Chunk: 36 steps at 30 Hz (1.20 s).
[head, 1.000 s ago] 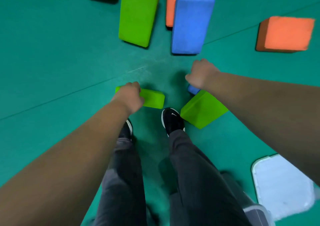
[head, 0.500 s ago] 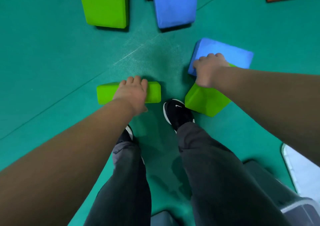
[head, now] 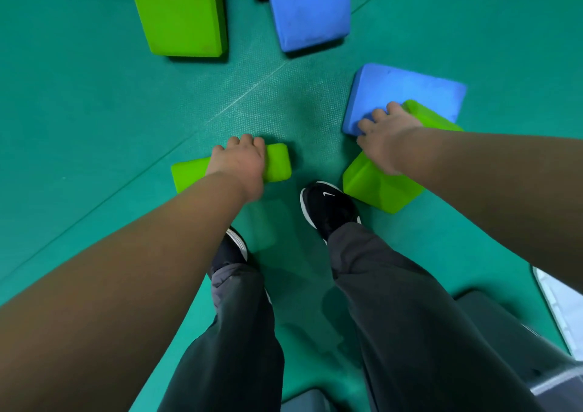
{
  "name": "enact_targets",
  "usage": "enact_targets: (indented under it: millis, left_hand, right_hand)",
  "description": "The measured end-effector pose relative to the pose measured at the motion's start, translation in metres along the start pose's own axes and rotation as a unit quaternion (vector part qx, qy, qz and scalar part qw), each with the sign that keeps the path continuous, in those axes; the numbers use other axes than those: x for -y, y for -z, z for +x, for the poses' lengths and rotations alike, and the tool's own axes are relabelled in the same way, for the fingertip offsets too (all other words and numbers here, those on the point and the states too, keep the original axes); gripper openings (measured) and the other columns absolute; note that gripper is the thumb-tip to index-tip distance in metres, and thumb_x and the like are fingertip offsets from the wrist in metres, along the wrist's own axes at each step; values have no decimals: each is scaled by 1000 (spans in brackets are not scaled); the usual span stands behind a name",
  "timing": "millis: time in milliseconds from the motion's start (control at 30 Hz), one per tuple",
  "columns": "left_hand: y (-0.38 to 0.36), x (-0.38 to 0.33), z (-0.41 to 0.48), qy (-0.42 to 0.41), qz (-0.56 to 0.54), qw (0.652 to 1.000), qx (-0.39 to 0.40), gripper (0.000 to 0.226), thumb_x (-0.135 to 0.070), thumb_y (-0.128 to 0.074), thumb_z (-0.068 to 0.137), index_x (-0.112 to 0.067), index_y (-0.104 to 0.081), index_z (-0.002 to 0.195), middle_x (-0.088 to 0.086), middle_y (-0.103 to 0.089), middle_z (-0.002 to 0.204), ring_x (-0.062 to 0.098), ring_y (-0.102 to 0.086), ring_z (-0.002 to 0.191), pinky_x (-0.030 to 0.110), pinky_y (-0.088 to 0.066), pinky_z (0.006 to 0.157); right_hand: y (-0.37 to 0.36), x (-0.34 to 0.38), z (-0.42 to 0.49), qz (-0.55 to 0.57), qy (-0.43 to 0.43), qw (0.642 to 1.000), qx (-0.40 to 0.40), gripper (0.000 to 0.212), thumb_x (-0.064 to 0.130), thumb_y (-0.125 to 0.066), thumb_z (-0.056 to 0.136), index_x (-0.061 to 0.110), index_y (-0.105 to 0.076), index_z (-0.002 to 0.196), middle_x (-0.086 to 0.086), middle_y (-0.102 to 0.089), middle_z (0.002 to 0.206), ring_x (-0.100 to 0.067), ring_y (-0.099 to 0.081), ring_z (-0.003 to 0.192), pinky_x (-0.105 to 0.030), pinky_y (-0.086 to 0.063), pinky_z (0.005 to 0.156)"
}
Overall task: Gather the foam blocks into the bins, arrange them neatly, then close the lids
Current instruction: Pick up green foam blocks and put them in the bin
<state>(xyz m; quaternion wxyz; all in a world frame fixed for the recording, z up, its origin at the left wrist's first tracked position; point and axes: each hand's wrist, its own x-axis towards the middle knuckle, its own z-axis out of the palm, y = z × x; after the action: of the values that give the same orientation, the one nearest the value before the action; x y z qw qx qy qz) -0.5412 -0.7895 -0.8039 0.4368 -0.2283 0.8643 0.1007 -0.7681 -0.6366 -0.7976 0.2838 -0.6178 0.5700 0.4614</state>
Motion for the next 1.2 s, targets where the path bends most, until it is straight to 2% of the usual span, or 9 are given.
enact_targets:
  millis: [100, 167, 233, 367, 500, 600, 700, 1000, 1200]
  left_hand:
    - [3, 5, 3, 15, -39, 999, -16, 61, -30, -72, 80, -11, -42, 130, 12, -49, 128, 34, -50, 121, 49, -45, 95]
    - [5, 6, 4, 22, -59, 998, -18, 60, -29, -73, 80, -11, -43, 129, 12, -49, 127, 34, -50, 120, 50, -45, 96]
    - [8, 7, 3, 31, -82, 996, -19, 59, -29, -73, 79, -11, -43, 128, 11, -49, 127, 34, -50, 120, 49, -44, 96]
    - [24, 13, -16, 52, -134, 989, -17, 65, -35, -77, 74, -13, -44, 126, 10, -48, 126, 33, -52, 119, 47, -47, 91]
    - [46, 33, -50, 109, -186, 976, -7, 77, -41, -80, 72, -12, -43, 132, 10, -48, 130, 33, -51, 124, 47, -48, 89]
    - [54, 61, -83, 164, -237, 957, -15, 83, -46, -80, 73, -10, -40, 137, 11, -48, 132, 34, -50, 127, 48, -48, 93]
    - [53, 98, -127, 211, -295, 932, -27, 87, -47, -81, 74, -9, -39, 140, 13, -47, 135, 35, -49, 130, 49, -48, 96]
    - [-39, 177, -308, 386, -426, 817, -44, 76, -43, -78, 74, -10, -43, 133, 12, -49, 130, 35, -51, 125, 50, -51, 95]
    - [-151, 148, -422, 490, -560, 665, -60, 74, -45, -76, 74, -9, -45, 130, 13, -52, 126, 37, -55, 121, 49, -52, 93]
  right_hand:
    - [6, -5, 1, 16, -1, 997, 69, 45, 33, -71, 77, 28, -66, 122, -5, -55, 126, -28, -49, 116, -40, -37, 89]
    - [13, -5, 4, 18, 3, 992, 124, 33, 38, -75, 74, 28, -70, 105, 1, -60, 110, -27, -47, 108, -38, -36, 86]
    - [20, -2, 5, 24, 2, 990, 138, 33, 46, -77, 71, 28, -69, 96, 3, -60, 106, -27, -46, 108, -39, -36, 86]
    - [48, 3, -9, 50, -17, 996, 69, 51, 48, -73, 71, 27, -67, 117, -7, -56, 123, -29, -46, 117, -40, -38, 93]
    - [100, 8, -30, 154, -74, 985, -14, 69, 37, -72, 77, 12, -50, 138, -14, -48, 132, -35, -50, 122, -44, -45, 96]
    - [150, 17, -45, 207, -96, 972, -62, 69, 26, -69, 81, 6, -41, 141, -15, -42, 134, -36, -48, 122, -45, -47, 93]
    - [207, 33, -57, 204, -80, 972, -86, 75, 28, -73, 80, 5, -39, 142, -15, -41, 136, -36, -47, 126, -47, -48, 98]
    - [366, 159, -100, 97, 39, 976, -193, 74, 38, -78, 82, 9, -40, 138, -15, -47, 141, -36, -48, 131, -46, -46, 104]
    - [417, 303, -143, 10, 147, 966, -212, 83, 47, -85, 74, 9, -41, 134, -15, -49, 136, -38, -55, 127, -48, -48, 103]
